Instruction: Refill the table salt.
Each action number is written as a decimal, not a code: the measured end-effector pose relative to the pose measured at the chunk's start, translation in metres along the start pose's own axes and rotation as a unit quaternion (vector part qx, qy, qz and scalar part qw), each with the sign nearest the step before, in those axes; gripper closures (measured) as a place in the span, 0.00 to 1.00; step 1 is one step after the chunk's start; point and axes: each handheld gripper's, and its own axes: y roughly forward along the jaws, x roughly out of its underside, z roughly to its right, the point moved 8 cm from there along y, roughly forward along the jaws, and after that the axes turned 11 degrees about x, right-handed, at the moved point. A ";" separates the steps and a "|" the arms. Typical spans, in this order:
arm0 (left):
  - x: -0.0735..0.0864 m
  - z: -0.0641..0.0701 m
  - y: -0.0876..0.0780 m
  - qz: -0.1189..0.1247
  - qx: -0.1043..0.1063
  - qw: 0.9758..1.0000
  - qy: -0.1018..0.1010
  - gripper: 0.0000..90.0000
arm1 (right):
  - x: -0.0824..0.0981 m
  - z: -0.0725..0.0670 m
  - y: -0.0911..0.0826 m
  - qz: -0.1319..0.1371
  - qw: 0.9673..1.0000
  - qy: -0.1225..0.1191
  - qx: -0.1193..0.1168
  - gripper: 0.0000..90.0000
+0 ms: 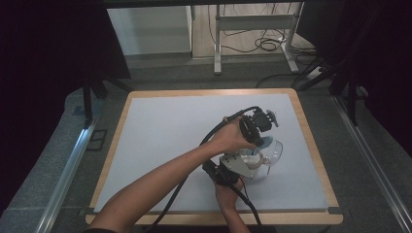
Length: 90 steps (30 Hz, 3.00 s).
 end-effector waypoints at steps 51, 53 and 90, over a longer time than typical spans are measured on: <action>-0.001 0.001 0.006 -0.016 0.002 1.000 0.005 1.00 | 0.001 0.001 0.001 0.014 1.000 0.021 0.011 0.51; -0.001 0.001 0.005 -0.016 0.002 1.000 0.005 1.00 | 0.001 0.001 0.001 0.015 1.000 0.019 0.012 0.51; 0.000 0.000 0.004 -0.010 0.003 1.000 0.002 1.00 | 0.001 0.000 0.002 0.013 1.000 0.013 0.013 0.51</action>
